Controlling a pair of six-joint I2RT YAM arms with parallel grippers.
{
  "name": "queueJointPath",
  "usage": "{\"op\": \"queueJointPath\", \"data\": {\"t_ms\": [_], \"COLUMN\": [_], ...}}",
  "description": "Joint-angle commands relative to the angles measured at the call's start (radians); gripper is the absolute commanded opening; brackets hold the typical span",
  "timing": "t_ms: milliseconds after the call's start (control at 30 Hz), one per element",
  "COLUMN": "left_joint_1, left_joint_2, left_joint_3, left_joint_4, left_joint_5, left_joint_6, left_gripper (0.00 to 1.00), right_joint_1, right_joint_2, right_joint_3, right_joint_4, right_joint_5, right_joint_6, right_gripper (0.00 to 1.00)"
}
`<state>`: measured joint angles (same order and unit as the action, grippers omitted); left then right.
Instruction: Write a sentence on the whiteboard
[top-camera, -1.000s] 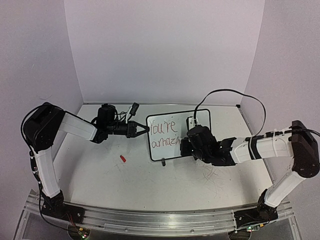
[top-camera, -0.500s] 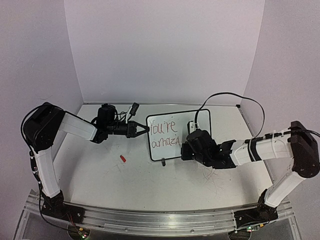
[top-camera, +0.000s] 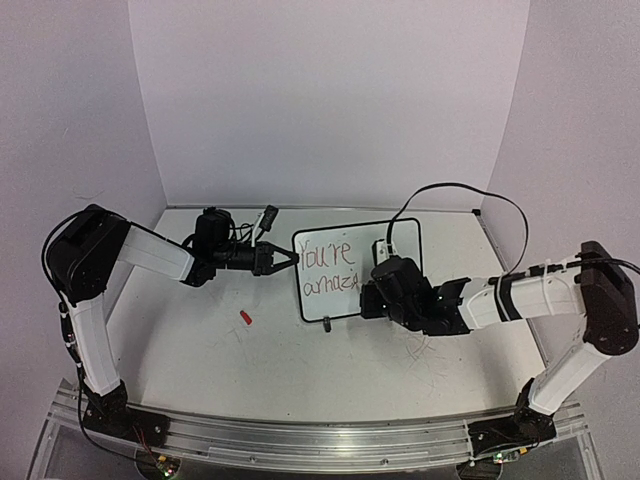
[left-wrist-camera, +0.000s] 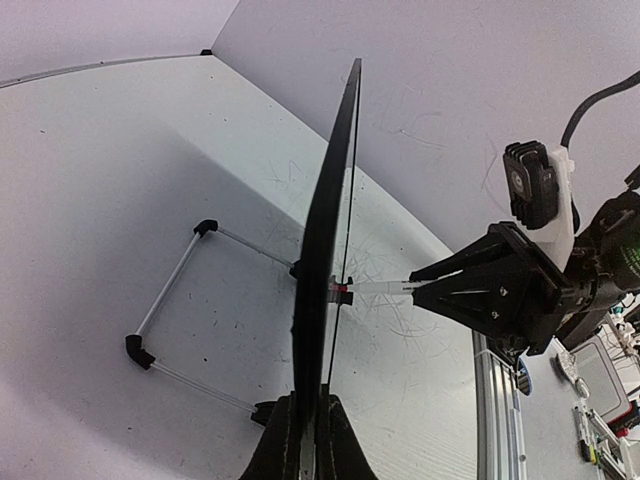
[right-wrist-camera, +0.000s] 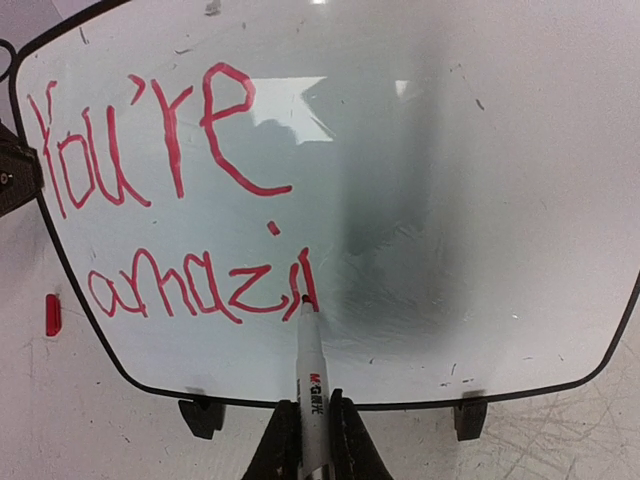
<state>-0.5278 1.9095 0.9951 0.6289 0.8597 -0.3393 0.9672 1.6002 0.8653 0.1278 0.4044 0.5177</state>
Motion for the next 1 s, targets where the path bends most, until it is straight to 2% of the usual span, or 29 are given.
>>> {"op": "queueJointPath", "data": {"t_ms": [0,733,967], "left_joint_1": [-0.024,-0.024,-0.025], "left_joint_2": [-0.032,-0.027,-0.03], "left_joint_3": [0.024,0.033,0.031], "left_joint_4": [-0.04,-0.042,-0.042], "left_joint_5": [0.018,0.021,0.02], "left_joint_6": [0.018,0.016,0.016], "left_gripper": [0.0,0.0,0.0], "right_joint_1": [-0.01,-0.022,-0.021], "right_joint_2": [0.018,-0.027,-0.025], "right_joint_3": [0.053,0.022,-0.004], "right_joint_4": [0.02,-0.001,-0.018], "right_joint_5": [0.04,0.102,0.069], "right_joint_6": [-0.031,-0.003,0.026], "right_gripper": [0.0,0.0,0.0]}}
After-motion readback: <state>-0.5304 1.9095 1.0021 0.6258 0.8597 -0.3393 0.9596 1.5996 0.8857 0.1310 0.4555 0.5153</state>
